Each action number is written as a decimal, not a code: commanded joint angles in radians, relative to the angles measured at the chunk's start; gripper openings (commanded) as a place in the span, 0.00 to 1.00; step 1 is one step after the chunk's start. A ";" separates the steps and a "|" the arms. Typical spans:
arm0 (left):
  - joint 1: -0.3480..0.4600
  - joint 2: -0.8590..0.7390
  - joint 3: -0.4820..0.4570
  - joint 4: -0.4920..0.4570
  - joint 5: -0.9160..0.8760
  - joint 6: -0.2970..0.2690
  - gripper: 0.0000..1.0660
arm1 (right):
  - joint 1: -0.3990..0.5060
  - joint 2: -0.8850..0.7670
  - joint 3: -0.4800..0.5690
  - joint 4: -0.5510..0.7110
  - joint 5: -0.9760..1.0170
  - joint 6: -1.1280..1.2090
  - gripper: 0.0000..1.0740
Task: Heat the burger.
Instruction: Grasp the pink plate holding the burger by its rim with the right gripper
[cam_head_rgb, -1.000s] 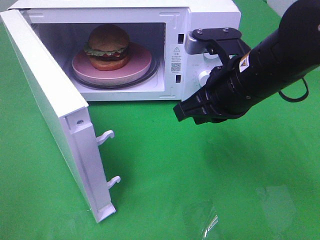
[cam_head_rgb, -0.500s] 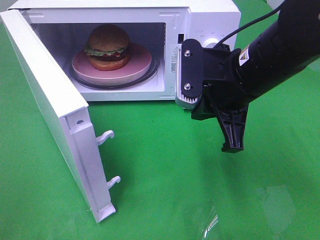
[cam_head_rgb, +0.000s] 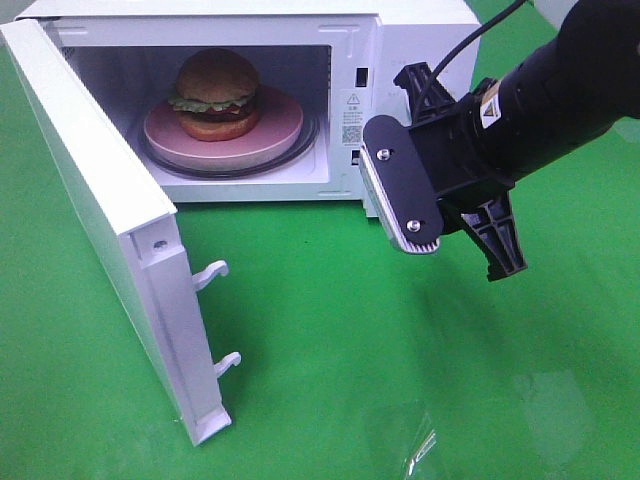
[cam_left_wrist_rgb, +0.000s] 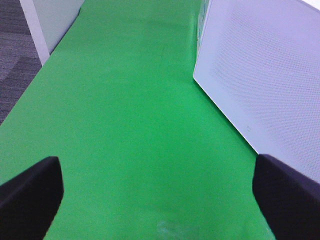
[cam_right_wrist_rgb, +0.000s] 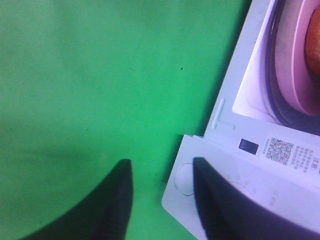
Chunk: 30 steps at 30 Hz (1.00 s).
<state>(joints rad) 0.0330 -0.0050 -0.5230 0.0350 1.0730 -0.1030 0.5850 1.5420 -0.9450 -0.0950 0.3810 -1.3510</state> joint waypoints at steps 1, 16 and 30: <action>0.001 -0.017 0.002 -0.002 -0.002 -0.001 0.88 | 0.000 -0.007 -0.008 -0.014 -0.012 0.014 0.61; 0.001 -0.017 0.002 -0.002 -0.002 -0.001 0.88 | 0.089 0.068 -0.117 -0.201 -0.060 0.251 0.87; 0.001 -0.017 0.002 -0.002 -0.002 -0.001 0.88 | 0.105 0.255 -0.287 -0.200 -0.087 0.296 0.85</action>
<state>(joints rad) 0.0330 -0.0050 -0.5230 0.0350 1.0730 -0.1030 0.6890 1.7920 -1.2240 -0.2920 0.3030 -1.0700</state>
